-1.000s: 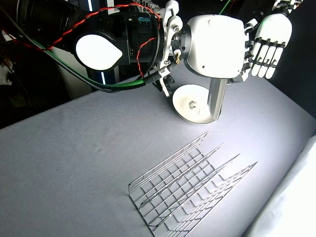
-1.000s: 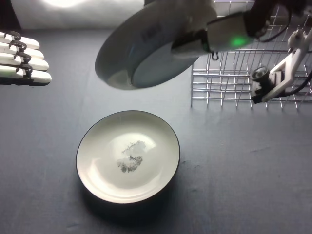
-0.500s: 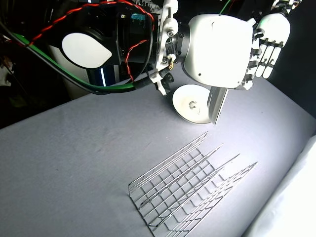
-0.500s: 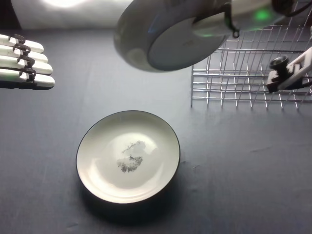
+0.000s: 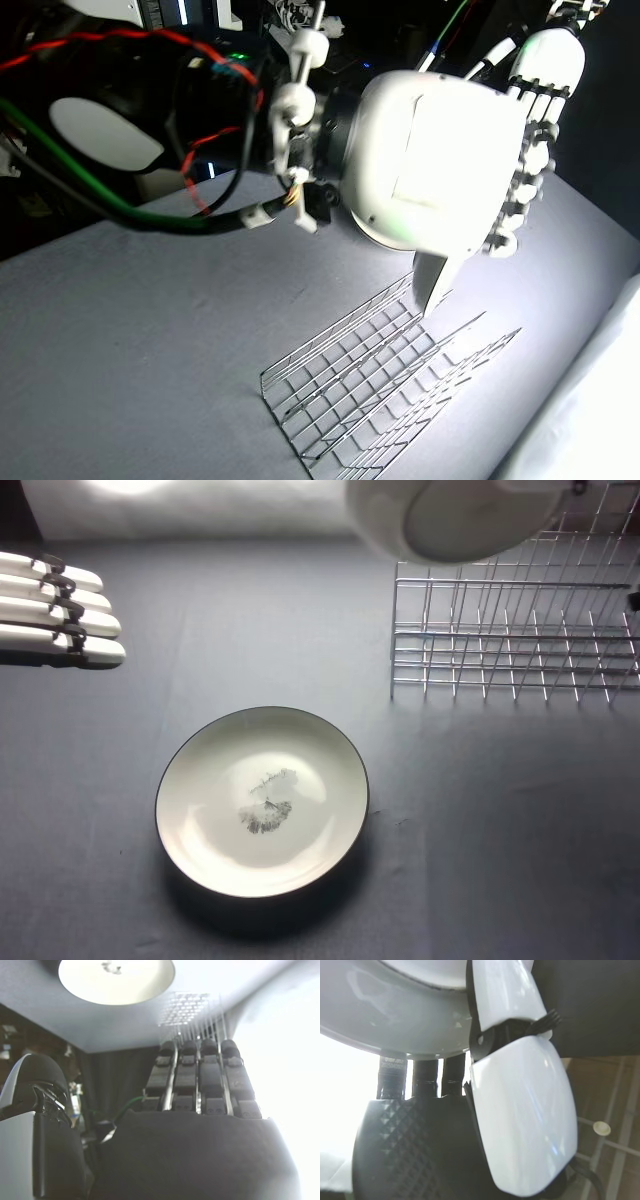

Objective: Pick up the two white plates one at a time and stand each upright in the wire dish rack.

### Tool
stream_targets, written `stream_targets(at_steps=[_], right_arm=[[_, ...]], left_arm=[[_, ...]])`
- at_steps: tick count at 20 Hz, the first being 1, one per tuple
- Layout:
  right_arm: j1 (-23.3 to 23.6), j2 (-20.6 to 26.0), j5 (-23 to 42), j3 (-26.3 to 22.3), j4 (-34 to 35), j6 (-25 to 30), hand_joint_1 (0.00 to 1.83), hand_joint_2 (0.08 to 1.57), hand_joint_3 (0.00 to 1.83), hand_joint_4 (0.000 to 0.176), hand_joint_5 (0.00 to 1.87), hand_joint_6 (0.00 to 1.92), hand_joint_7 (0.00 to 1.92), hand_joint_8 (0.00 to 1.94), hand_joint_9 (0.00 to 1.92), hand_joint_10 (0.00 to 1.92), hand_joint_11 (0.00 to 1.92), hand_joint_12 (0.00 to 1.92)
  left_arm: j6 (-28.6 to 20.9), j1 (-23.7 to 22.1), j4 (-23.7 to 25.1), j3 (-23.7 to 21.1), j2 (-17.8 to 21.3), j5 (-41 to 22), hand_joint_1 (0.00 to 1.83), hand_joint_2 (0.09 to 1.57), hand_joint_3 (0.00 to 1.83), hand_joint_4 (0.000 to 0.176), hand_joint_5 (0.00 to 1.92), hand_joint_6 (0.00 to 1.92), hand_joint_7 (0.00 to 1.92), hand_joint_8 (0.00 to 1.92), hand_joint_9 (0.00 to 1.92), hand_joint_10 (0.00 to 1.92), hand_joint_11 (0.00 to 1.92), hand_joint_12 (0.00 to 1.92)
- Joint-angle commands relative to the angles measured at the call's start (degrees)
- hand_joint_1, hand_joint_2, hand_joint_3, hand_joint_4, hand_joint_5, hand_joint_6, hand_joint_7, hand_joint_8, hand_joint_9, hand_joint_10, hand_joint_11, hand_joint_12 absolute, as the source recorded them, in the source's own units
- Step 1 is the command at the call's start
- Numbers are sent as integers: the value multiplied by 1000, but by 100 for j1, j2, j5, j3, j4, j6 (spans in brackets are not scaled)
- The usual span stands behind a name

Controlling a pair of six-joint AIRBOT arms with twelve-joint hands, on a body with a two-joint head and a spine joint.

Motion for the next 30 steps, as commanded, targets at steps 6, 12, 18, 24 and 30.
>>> stream_targets(at_steps=[6, 12, 18, 24, 30], right_arm=[[-16, 191, 675, 166, 69, 67, 1492, 1108, 0, 0, 874, 1056, 940, 956, 945, 1022, 848, 1511], [-286, 352, 681, 180, 67, 40, 1492, 1105, 1, 0, 877, 1047, 941, 955, 951, 1013, 858, 1508], [-676, 395, 758, 331, 67, 32, 1492, 1105, 1, 0, 870, 1033, 951, 954, 958, 1010, 845, 1518], [-1053, 324, 786, 605, 67, 37, 1492, 1107, 0, 0, 877, 1043, 935, 957, 955, 1012, 856, 1513], [-1370, 81, 817, 956, 67, 39, 1492, 1104, 0, 0, 883, 1036, 940, 953, 958, 1005, 861, 1502]], left_arm=[[121, 64, -469, -264, -27, -79, 0, 1096, 1, 0, 0, 0, 0, 0, 0, 0, 0, 0], [224, 258, -471, -515, -251, 297, 0, 1101, 1, 0, 0, 0, 0, 0, 0, 0, 2, 1], [191, 313, -469, -521, -529, 438, 0, 1101, 2, 0, 0, 0, 0, 0, 0, 0, 0, 0], [338, 530, -491, -512, -789, 752, 0, 1112, 5, 0, 0, 0, 0, 0, 0, 0, 0, 0], [544, 733, -492, -659, -883, 1016, 0, 1124, 9, 0, 0, 0, 0, 0, 0, 0, 0, 0]])
